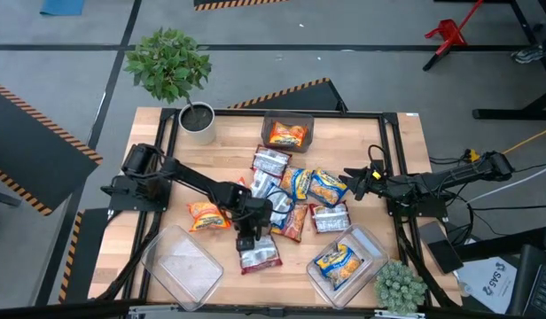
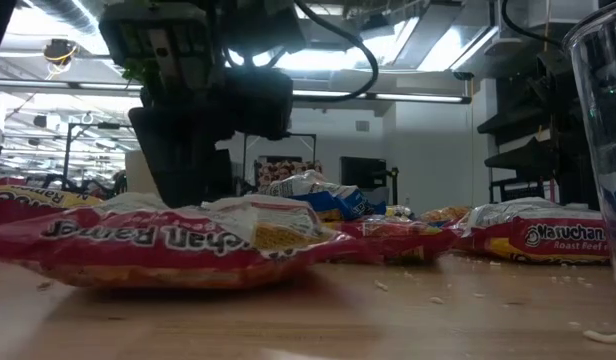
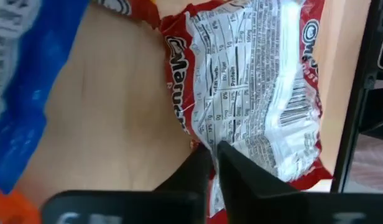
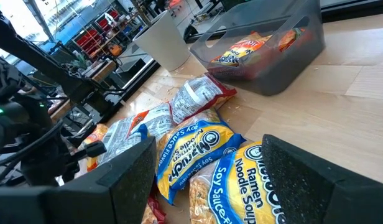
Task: Sort Maruchan noodles
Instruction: Put the red noodle pack into the left transparent bin
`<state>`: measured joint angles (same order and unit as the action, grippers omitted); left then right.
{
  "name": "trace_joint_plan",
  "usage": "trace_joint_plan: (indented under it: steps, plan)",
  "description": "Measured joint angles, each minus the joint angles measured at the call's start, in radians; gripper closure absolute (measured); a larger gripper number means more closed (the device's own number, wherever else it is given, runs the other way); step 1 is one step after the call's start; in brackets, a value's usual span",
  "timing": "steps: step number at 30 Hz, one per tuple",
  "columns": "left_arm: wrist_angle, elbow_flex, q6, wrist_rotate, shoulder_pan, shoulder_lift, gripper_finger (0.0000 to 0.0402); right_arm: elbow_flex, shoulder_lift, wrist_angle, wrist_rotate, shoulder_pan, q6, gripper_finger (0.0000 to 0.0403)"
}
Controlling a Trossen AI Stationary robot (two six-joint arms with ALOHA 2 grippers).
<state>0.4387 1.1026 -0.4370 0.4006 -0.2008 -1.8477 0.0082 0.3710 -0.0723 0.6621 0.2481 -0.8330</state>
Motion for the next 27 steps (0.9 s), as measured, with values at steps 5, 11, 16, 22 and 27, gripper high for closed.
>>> trace_joint_plan:
  steps: [5,11,16,22,27]
  plan:
    - [-0.004,-0.001,-0.011,-0.003,0.000,0.015,0.0401,0.000,0.000,0.000,0.000,0.000,0.000,0.0123]
    - [-0.030,-0.001,-0.062,0.003,-0.005,0.034,0.0401,0.000,0.000,0.000,0.000,0.000,0.000,0.0123]
    - [-0.031,0.000,-0.084,-0.034,-0.005,0.098,0.0401,0.000,0.000,0.000,0.000,0.000,0.000,0.0123]
    - [-0.026,0.000,-0.105,-0.111,0.002,0.160,0.0401,-0.001,0.000,-0.022,0.000,0.000,-0.006,0.0123]
    - [-0.027,0.001,-0.128,-0.146,0.006,0.167,0.0401,-0.001,0.000,-0.087,-0.004,0.000,0.006,0.0123]
